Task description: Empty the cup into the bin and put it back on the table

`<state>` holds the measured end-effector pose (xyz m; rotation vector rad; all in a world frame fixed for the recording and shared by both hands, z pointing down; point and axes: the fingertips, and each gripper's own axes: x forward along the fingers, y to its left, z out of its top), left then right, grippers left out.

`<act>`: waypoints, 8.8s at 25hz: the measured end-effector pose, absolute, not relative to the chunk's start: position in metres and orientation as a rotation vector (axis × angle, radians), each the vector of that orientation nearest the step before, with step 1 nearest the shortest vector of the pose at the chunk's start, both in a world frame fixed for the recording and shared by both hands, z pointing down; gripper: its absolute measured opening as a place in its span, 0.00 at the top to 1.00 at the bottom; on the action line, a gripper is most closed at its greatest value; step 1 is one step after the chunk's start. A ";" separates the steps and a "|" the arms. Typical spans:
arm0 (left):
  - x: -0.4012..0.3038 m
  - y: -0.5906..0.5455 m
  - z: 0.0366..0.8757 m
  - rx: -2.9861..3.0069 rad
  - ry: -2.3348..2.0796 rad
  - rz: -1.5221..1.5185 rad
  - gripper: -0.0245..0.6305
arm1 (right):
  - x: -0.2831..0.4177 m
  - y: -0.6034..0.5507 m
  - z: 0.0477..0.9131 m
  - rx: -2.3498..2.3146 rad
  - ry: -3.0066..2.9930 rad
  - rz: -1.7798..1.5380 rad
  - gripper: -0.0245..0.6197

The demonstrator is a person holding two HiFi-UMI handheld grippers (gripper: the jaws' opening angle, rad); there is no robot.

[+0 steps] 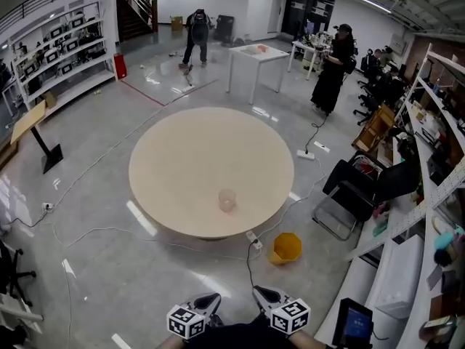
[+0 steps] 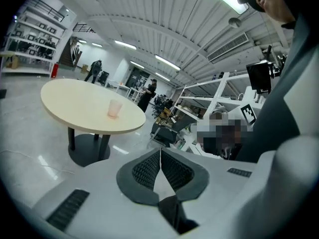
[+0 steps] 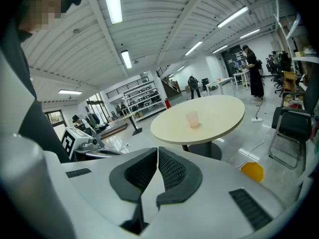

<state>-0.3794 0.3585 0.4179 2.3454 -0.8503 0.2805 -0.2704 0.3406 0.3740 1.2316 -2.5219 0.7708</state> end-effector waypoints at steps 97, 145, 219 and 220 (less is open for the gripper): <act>-0.292 -0.069 0.484 2.908 -0.138 1.063 0.57 | -0.253 -0.061 0.468 0.663 -2.423 0.136 0.72; 0.085 0.070 0.426 2.587 0.170 0.496 0.57 | 0.122 0.092 0.417 1.397 -2.793 0.846 0.72; 0.108 0.064 0.745 1.813 0.058 0.678 0.57 | 0.153 0.099 0.739 1.946 -2.304 2.034 0.72; 0.108 0.064 0.746 1.805 0.056 0.673 0.57 | 0.153 0.098 0.739 1.944 -2.304 2.034 0.72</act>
